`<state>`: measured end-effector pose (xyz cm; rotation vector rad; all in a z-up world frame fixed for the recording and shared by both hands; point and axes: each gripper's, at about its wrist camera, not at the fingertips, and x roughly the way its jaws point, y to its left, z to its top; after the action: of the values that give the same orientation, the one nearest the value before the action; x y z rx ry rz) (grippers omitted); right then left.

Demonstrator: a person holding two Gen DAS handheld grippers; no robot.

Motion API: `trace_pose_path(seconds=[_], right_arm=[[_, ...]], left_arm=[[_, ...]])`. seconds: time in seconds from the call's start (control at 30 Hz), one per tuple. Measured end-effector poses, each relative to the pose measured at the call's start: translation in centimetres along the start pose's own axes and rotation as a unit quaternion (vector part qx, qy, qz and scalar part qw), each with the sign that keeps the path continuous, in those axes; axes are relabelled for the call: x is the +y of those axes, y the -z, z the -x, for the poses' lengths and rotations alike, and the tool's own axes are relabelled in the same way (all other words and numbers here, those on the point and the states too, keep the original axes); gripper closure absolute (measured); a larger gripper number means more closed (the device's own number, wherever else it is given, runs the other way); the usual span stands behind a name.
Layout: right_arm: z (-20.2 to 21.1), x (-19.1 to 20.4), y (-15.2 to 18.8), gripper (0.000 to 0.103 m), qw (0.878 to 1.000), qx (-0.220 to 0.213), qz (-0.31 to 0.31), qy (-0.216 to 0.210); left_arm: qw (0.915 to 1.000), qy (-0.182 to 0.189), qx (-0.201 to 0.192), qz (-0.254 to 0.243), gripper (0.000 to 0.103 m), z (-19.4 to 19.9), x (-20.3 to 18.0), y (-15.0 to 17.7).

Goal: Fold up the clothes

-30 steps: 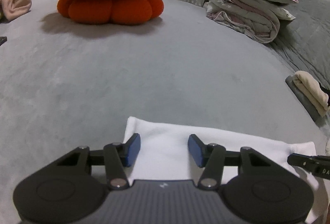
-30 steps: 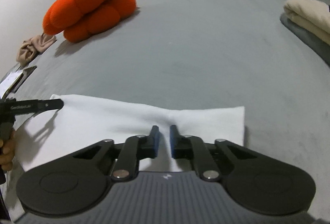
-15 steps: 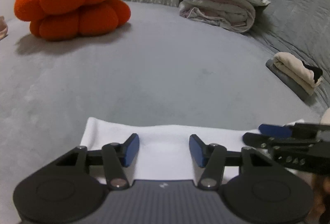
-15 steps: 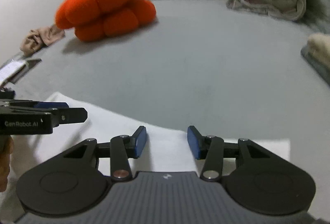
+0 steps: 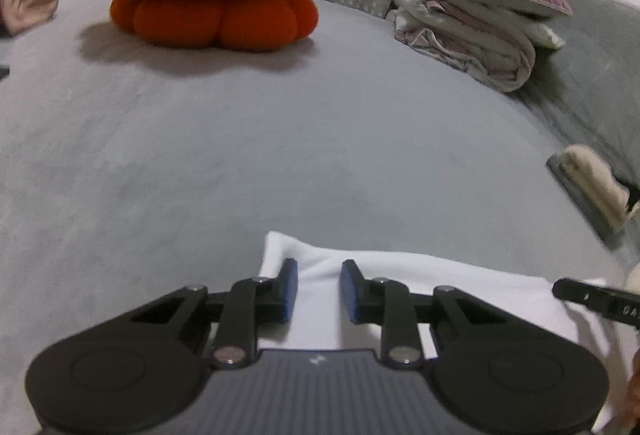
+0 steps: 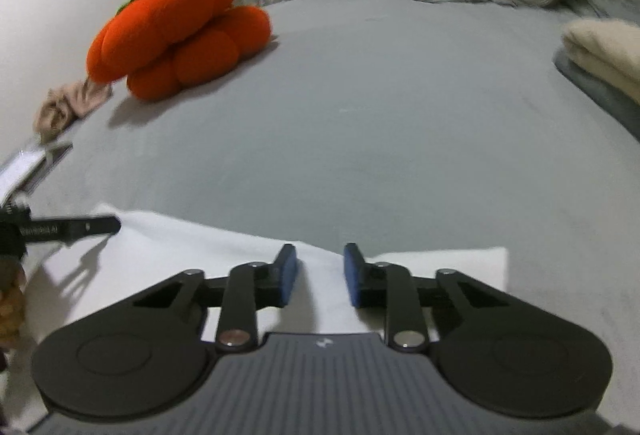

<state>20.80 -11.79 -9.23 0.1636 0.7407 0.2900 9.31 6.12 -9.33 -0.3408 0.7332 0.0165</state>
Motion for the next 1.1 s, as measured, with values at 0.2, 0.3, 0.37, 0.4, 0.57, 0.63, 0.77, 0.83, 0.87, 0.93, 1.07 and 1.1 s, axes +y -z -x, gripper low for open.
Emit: trace_pose_path(seconds=[0.2,0.3,0.37,0.4,0.57,0.63,0.77,0.83,0.87,0.93,1.07,1.1], right_arm=[[2.0,0.1,0.2,0.070,0.999,-0.019,-0.023,0.021],[1.8,0.1,0.5,0.074,0.999,-0.014,-0.011,0.043],[1.7,0.1,0.7,0.074,0.998,-0.010,-0.002,0.058],[1.6,0.0,0.8,0.073,0.998,-0.008,0.002,0.066],[2.2,-1.3,1.3,0.071,0.993,-0.011,-0.019,0.113],[1.9,-2.5,1.6,0.071,0.994,-0.007,-0.039,0.104],[2.2,-3.5,1.6,0.071,0.993,-0.012,-0.074,0.090],[2.8,-3.2,1.5,0.070,0.992,-0.021,-0.084,0.096],[2.8,-3.2,1.6,0.070,0.992,-0.020,-0.083,0.097],[2.4,-2.6,1.9,0.070,0.992,-0.020,-0.062,0.105],[2.3,-1.8,1.8,0.068,0.991,-0.021,-0.047,0.120],[2.6,-1.7,1.8,0.067,0.991,-0.023,-0.053,0.122]], left_arm=[[0.9999,0.002,-0.002,0.010,0.077,0.8,0.8,0.1],[0.9999,-0.001,-0.007,0.011,0.079,0.7,1.0,0.4],[0.9999,-0.004,-0.010,0.009,0.079,0.6,0.9,0.6],[0.9999,-0.005,-0.009,0.009,0.079,0.7,0.9,0.4],[0.9994,-0.001,-0.009,0.032,0.082,1.3,1.8,0.2],[0.9996,-0.003,-0.012,0.025,0.082,1.0,1.8,0.5],[0.9987,0.005,-0.009,0.049,0.084,1.2,2.5,0.3],[0.9977,0.008,-0.014,0.066,0.082,1.8,2.9,0.0],[0.9983,-0.012,-0.018,0.054,0.067,1.7,2.9,0.2],[0.9987,-0.034,-0.018,0.033,0.061,1.0,3.0,0.8],[0.9982,-0.029,-0.027,0.045,0.061,1.8,3.1,0.2],[0.9977,-0.024,-0.031,0.056,0.061,2.3,3.4,0.0]])
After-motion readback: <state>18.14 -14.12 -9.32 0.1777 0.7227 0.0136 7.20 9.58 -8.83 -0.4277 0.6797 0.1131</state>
